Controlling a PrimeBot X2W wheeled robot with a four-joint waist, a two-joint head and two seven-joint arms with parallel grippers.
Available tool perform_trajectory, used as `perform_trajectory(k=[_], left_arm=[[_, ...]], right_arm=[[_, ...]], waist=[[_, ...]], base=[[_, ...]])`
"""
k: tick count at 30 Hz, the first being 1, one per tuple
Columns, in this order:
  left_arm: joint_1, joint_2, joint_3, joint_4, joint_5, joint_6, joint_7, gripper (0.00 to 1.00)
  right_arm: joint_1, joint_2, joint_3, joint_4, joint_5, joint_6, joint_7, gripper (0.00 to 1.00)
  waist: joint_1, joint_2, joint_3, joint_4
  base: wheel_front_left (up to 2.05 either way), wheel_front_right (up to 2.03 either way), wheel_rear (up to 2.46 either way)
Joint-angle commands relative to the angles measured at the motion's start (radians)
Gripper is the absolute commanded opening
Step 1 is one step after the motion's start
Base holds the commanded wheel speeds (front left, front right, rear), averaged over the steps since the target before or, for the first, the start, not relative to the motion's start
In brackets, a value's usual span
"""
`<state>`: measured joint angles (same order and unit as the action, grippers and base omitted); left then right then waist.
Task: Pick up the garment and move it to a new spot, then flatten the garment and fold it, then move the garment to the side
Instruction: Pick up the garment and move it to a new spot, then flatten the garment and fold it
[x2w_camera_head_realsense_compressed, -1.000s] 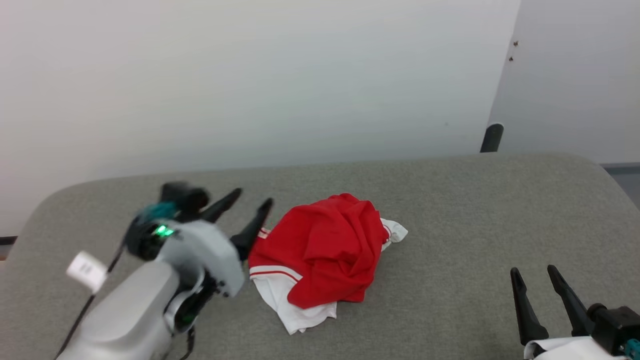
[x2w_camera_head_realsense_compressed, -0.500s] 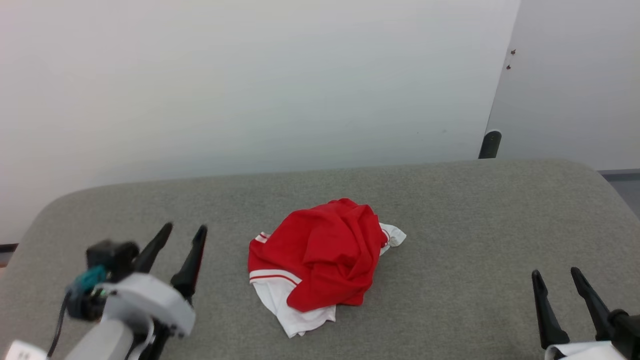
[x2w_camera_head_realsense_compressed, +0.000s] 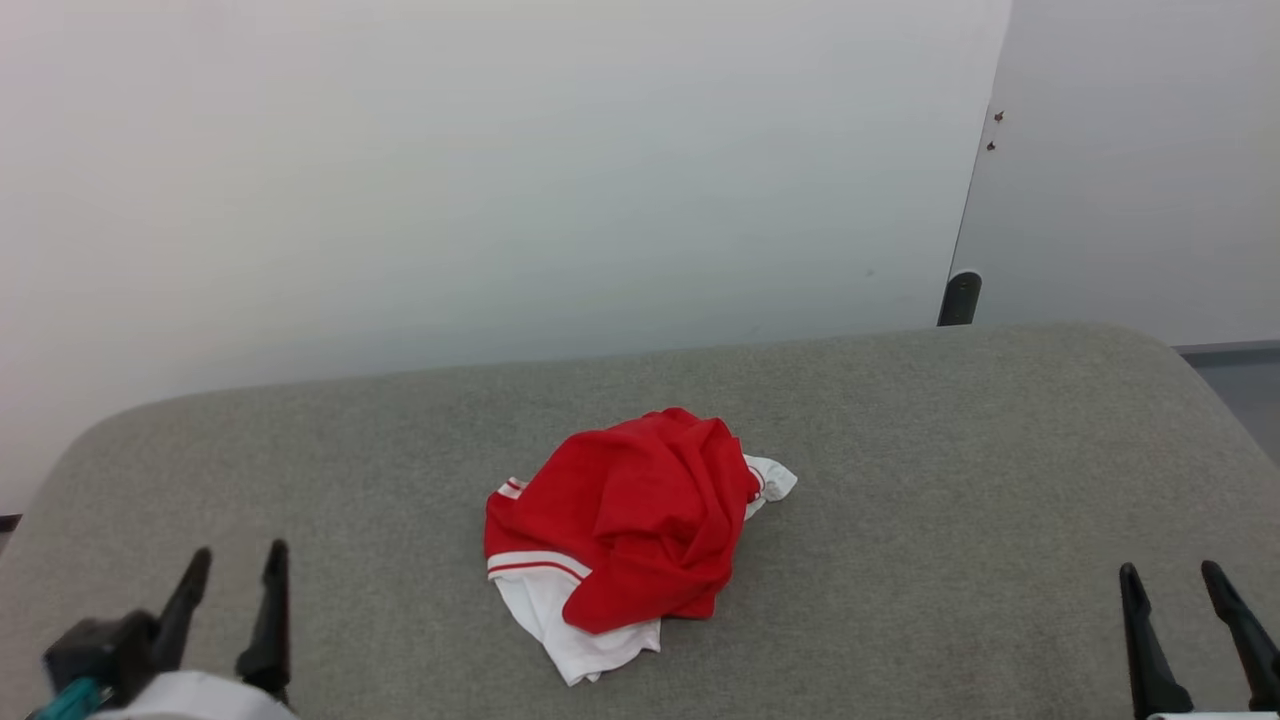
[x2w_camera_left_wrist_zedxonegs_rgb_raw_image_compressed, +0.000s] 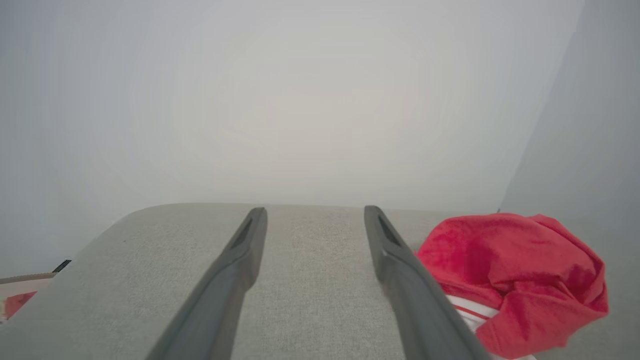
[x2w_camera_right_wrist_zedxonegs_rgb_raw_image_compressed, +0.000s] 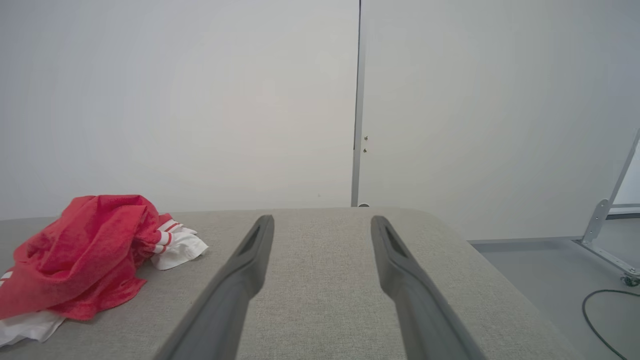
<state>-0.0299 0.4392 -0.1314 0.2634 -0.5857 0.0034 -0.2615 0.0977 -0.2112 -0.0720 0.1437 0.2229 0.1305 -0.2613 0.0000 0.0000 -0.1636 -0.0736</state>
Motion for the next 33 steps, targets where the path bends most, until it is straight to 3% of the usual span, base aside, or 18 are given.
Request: perform_trajectory(k=[1,8,16,33], left_arm=[[0.021,-0.012,0.027,-0.007,0.016,-0.006,-0.003,1.00],[0.092,-0.078,0.167,-0.017,0.086,-0.050,-0.003,1.00],[0.114,-0.147,0.256,-0.004,0.158,-0.100,-0.003,1.00],[0.050,-0.184,0.259,0.027,0.235,-0.134,-0.003,1.00]], right_arm=[[0.010,-0.006,-0.005,-0.004,-0.002,0.000,-0.005,1.00],[0.015,-0.012,-0.018,-0.007,0.000,0.000,-0.005,1.00],[0.012,-0.006,-0.025,-0.012,-0.010,0.000,-0.005,1.00],[0.018,0.002,-0.017,-0.019,-0.011,0.000,-0.005,1.00]], waist=[[0.0000,0.0000,-0.001,-0.001],[0.0000,0.0000,0.001,-0.004],[0.0000,0.0000,0.001,-0.004],[0.0000,0.0000,0.009,0.049]], base=[[0.00,0.00,0.00],[0.00,0.00,0.00],[0.00,0.00,0.00],[0.00,0.00,0.00]])
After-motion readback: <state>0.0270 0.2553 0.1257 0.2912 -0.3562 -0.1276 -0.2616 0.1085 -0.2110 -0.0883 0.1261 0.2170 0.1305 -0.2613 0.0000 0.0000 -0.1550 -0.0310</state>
